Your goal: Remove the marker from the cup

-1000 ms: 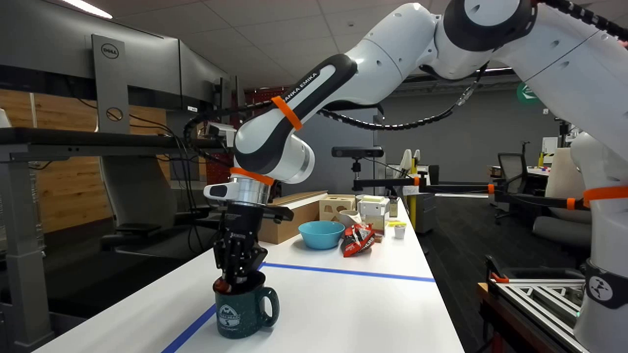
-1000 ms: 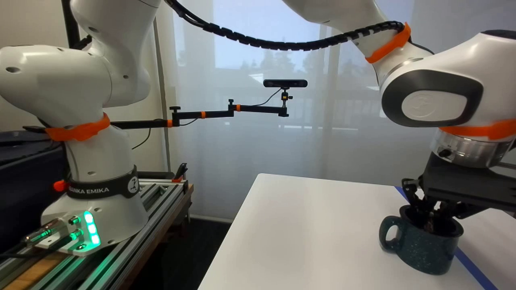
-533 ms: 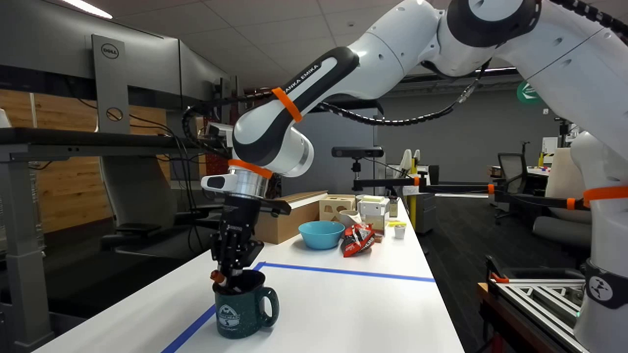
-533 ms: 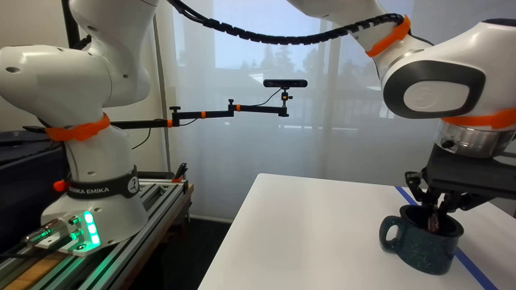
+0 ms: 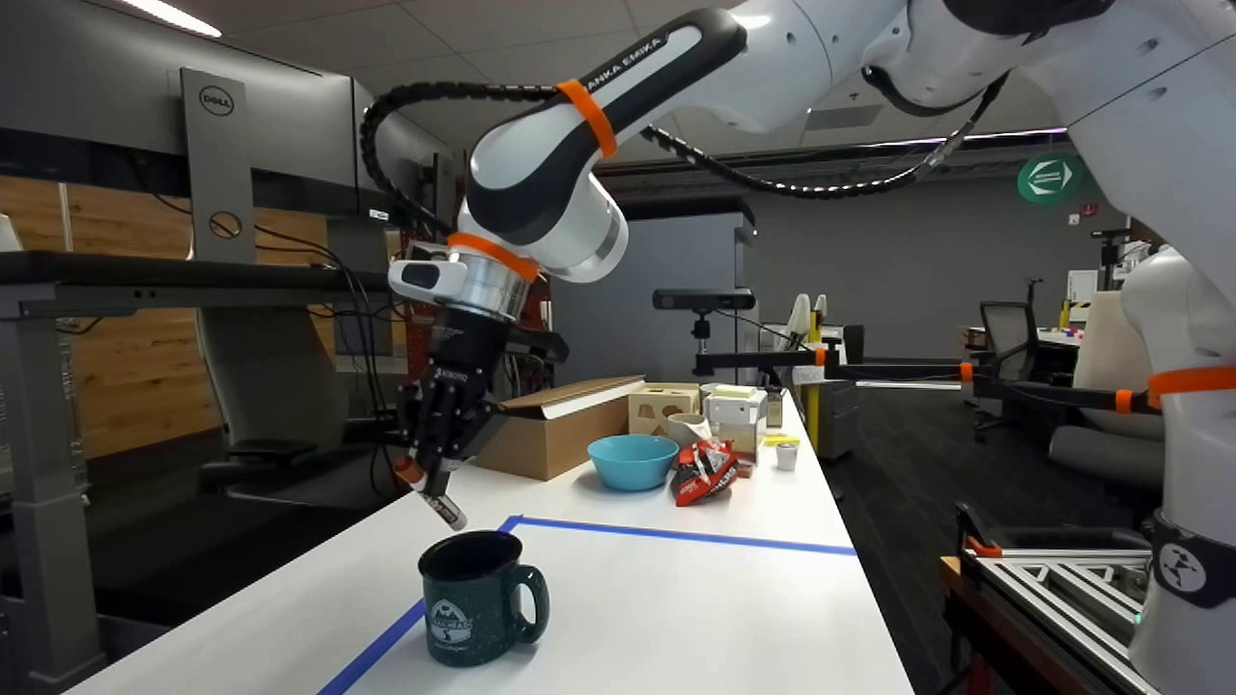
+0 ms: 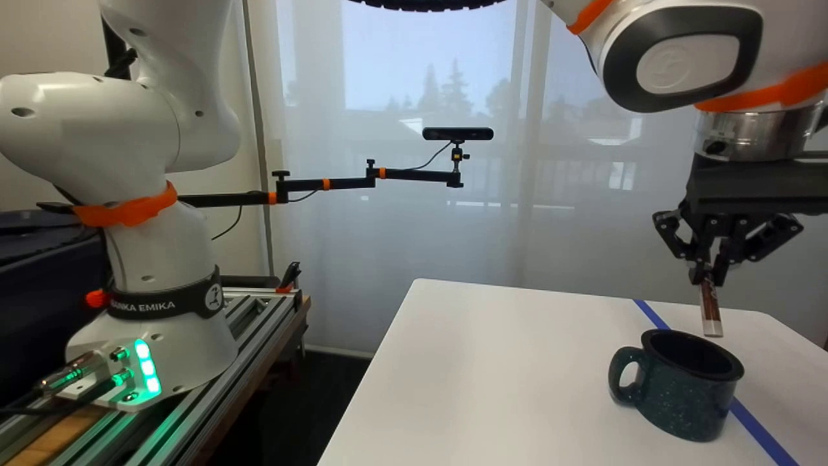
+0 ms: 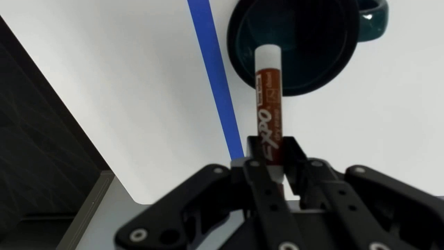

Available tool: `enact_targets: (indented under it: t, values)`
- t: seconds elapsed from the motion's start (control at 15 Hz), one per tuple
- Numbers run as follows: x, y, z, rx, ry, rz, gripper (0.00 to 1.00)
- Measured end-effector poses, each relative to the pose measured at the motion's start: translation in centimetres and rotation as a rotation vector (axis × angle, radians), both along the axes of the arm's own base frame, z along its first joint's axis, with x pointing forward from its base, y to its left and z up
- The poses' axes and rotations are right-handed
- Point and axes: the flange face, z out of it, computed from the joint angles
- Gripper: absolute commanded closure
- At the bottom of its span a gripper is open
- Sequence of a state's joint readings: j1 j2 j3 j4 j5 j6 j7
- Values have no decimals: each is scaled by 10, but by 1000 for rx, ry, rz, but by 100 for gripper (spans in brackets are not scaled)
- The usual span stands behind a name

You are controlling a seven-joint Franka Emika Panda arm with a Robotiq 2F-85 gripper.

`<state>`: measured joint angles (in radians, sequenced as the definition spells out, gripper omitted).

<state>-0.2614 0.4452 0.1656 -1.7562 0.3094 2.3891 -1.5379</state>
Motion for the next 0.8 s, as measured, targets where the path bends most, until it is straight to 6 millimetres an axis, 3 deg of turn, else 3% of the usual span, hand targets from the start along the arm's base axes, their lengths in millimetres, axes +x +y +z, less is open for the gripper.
enact_targets:
  t: [0.33,0.6,0.8]
  values:
    - [-21,61,10,-4,14,91,95]
    - [-39,111,-14,-2,69,172,95]
    - [-52,130,-39,-9,120,212,95]
